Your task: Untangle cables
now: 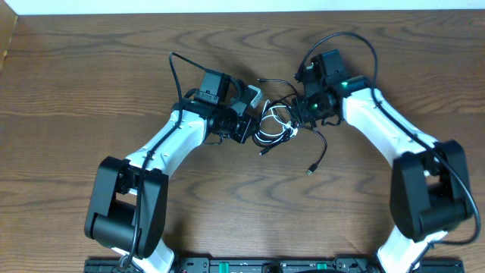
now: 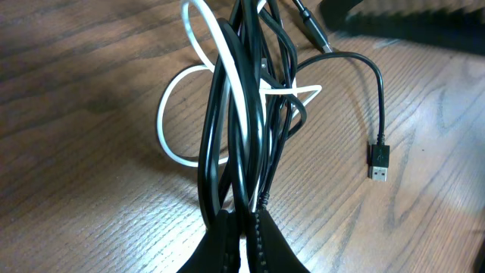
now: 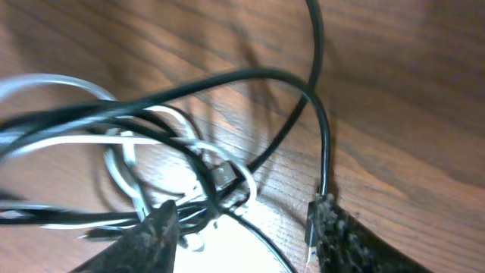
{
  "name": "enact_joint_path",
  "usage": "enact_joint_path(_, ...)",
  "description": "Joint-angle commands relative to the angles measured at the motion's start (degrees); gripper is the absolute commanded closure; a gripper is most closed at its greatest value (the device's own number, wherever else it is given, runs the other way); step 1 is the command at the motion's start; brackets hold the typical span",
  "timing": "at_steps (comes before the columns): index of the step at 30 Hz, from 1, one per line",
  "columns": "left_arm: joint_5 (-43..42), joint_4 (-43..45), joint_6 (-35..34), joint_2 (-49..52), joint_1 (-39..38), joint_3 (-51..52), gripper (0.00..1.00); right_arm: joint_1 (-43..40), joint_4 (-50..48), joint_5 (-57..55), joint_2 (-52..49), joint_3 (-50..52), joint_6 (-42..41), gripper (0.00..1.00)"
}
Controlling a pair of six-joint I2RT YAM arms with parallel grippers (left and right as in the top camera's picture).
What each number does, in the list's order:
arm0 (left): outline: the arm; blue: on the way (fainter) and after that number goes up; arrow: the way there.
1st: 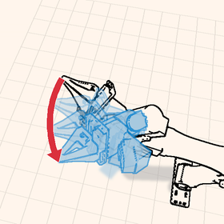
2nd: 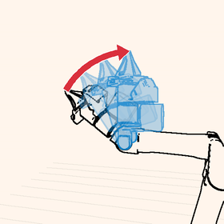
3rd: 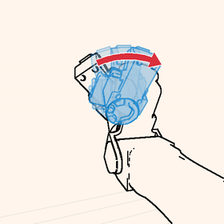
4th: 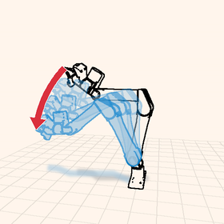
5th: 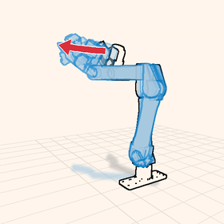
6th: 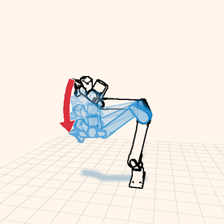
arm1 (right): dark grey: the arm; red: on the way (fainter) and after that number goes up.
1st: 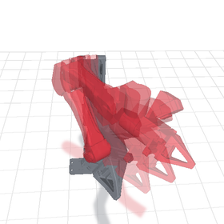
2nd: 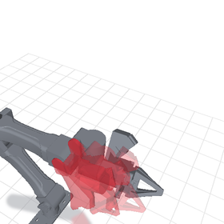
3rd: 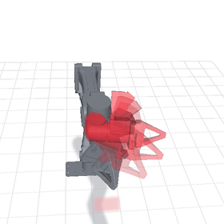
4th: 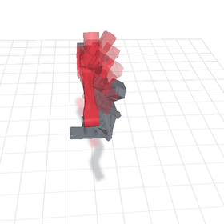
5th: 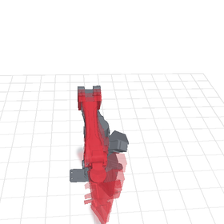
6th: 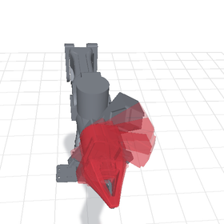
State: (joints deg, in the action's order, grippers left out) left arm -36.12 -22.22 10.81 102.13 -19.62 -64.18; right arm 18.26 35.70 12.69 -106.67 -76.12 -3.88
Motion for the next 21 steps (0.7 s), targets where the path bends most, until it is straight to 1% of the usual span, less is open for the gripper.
enact_joint_path(1,-1.2,0.0,1.2,0.7,-0.1,0.3,0.93,-0.5,0.0,7.5,4.3,0.0,-4.5,0.47)
enact_joint_path(2,-1.2,0.0,1.2,0.7,-0.1,0.3,0.92,-0.5,-0.2,10.4,4.4,0.0,-5.0,0.5)
enact_joint_path(3,-1.2,0.0,1.2,0.7,-0.2,0.3,0.93,-0.5,-0.3,12.9,4.4,0.0,-6.1,0.55)
enact_joint_path(5,-1.2,0.0,1.5,0.7,-0.2,0.3,0.93,-0.5,-0.4,16.4,4.2,0.1,-10.6,0.74)
enact_joint_path(6,-1.2,0.0,1.5,0.7,-0.3,0.3,0.93,-0.3,-0.3,16.4,4.0,0.1,-13.8,0.86)
enact_joint_path(7,-1.2,0.0,1.6,0.7,-0.5,0.3,0.93,0.0,-0.3,16.4,3.9,0.1,-16.7,0.92)
enact_joint_path(8,-1.2,0.0,1.6,0.7,-0.7,0.3,0.93,0.5,-0.6,16.4,3.4,0.1,-20.0,0.95)
enact_joint_path(10,-1.2,0.0,1.6,0.7,-1.3,0.3,0.93,1.7,-1.7,16.1,2.7,0.1,-23.7,0.95)
enact_joint_path(12,-1.2,0.0,1.6,0.7,-1.9,0.3,0.92,2.9,-2.7,15.3,2.1,0.1,-25.9,0.93)
enact_joint_path(15,-1.2,0.0,1.6,0.7,-2.5,0.3,0.93,4.4,-3.5,13.5,1.5,0.1,-28.8,0.85)
enact_joint_path(21,-0.7,0.0,1.6,0.7,-2.7,0.3,0.93,6.4,-4.0,9.2,1.4,0.1,-29.6,0.8)
